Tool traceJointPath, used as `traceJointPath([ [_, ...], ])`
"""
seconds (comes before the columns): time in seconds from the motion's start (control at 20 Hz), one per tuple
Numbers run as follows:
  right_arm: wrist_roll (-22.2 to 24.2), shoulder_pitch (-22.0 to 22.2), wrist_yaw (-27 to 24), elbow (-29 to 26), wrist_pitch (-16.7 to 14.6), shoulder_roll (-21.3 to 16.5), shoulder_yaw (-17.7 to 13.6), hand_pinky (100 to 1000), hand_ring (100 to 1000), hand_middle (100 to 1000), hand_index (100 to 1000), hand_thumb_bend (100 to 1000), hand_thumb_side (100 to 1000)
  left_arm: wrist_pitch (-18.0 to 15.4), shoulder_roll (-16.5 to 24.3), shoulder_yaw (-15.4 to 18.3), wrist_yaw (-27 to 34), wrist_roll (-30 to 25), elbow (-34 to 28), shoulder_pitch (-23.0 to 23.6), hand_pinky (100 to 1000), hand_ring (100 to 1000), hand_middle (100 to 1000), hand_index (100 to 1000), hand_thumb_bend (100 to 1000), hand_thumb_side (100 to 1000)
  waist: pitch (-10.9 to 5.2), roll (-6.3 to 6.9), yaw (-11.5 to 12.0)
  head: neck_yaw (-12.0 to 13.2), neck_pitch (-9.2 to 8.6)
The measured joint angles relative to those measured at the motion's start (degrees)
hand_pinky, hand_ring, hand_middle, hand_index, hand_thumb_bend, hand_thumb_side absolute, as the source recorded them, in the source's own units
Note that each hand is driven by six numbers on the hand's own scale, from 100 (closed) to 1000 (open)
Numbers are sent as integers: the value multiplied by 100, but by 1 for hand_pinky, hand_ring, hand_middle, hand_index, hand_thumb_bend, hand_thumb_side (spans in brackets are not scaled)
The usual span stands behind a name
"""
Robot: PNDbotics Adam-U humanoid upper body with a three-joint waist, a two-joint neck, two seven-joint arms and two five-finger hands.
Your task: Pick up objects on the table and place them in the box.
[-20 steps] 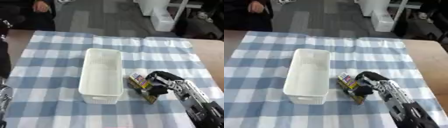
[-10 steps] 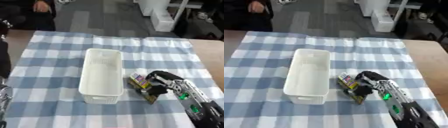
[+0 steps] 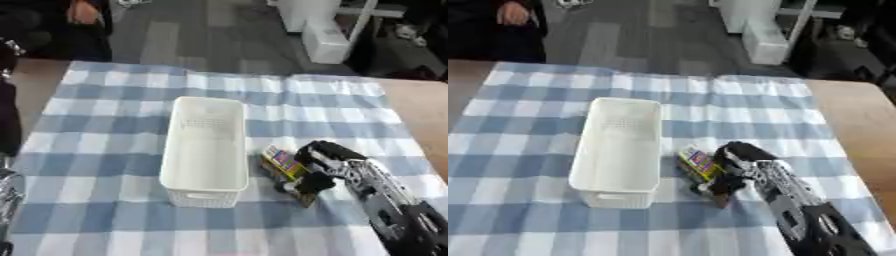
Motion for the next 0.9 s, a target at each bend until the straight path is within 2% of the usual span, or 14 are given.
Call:
traceJointPath([
  [0.05,-69,9,136,-29,-28,0,25,100,328,347,589,637,479,0,0,0,0,0,0,0,673,715,794,856,610,949,0,-2,1,0,0],
  [0.15,-227,28,424,-105,-103,-2,62,100,236,242,502,612,460,1,0,-1,0,-1,0,0,673,715,794,856,610,949,0,-6,1,0,2],
  [0.2,-316,28,559,-145,-146,-2,78,100,176,185,440,564,454,1,0,-1,0,-2,0,-1,673,715,794,855,610,949,0,-13,1,0,5],
  [0.3,-538,28,773,-259,-237,-2,89,100,100,128,406,579,452,2,0,-1,0,-2,0,-1,673,715,794,855,610,949,0,-20,4,1,23],
  [0.6,-1180,30,948,-552,-449,-3,105,100,100,100,398,563,495,3,0,-1,0,-4,0,-5,673,715,794,855,609,949,-1,-40,10,14,44],
  [0.9,-1389,30,527,-958,-580,-15,82,100,100,100,389,518,511,3,0,-1,0,-4,0,-6,674,715,794,855,610,948,-2,-46,11,33,45],
])
